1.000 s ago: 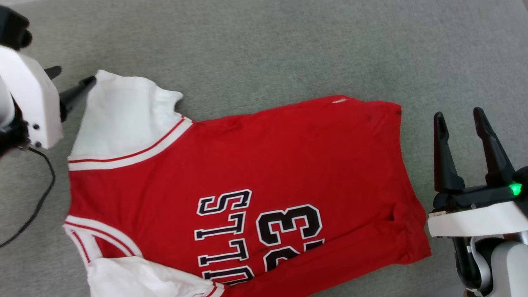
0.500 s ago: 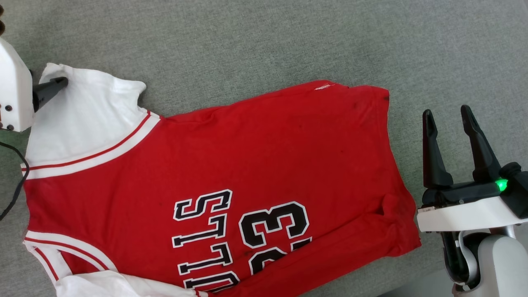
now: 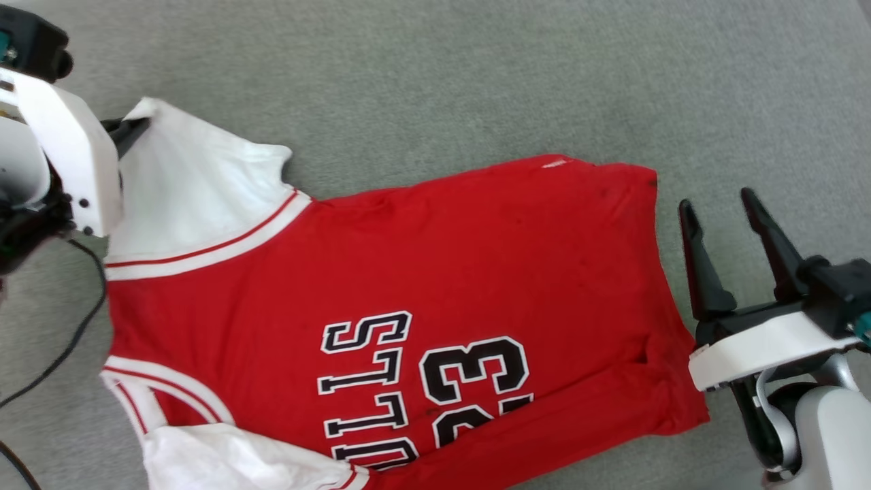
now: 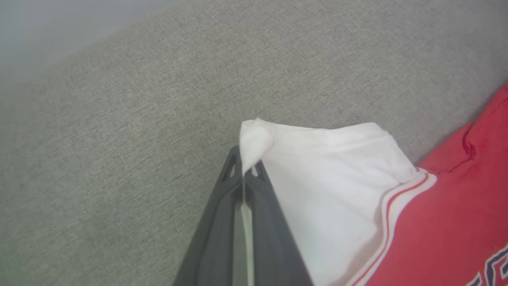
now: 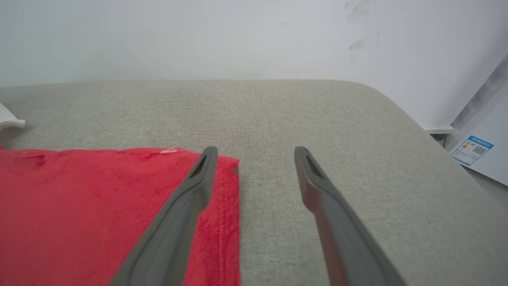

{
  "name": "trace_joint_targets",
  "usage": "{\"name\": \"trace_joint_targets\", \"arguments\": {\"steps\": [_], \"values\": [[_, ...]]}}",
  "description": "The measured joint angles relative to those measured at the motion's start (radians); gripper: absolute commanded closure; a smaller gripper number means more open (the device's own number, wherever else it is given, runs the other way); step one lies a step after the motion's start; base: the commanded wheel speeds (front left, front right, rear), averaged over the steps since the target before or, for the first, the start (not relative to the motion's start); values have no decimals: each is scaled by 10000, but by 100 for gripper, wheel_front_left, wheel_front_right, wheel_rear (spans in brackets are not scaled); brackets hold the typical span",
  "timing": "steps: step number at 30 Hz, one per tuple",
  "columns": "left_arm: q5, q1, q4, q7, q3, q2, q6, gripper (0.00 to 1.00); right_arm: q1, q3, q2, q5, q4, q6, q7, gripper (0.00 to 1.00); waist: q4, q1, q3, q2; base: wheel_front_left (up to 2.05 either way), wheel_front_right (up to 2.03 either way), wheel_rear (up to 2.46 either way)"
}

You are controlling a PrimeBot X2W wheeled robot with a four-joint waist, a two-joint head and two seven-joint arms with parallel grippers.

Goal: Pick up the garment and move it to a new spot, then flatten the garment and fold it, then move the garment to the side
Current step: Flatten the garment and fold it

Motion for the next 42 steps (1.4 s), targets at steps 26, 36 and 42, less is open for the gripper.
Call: {"name": "trace_joint_targets", "arguments": {"steps": [26,36,42], "values": [[539,2212,-5651,-2704,-1035,562,878,100,-3151,2144,-4372,2075,765,2,10897,0,2957,-1,-740,0,0,0,0],[861,2213,-6163,-2832,-1337,150,949,100,-3613,2800,-4706,2102,1712,0,10736,0,3561,-2,-60,0,0,0,0],[886,2213,-5879,-2972,-1396,6,955,100,-3664,3204,-4821,2293,2121,6,10176,100,3682,-4,12,0,0,0,0]]}}
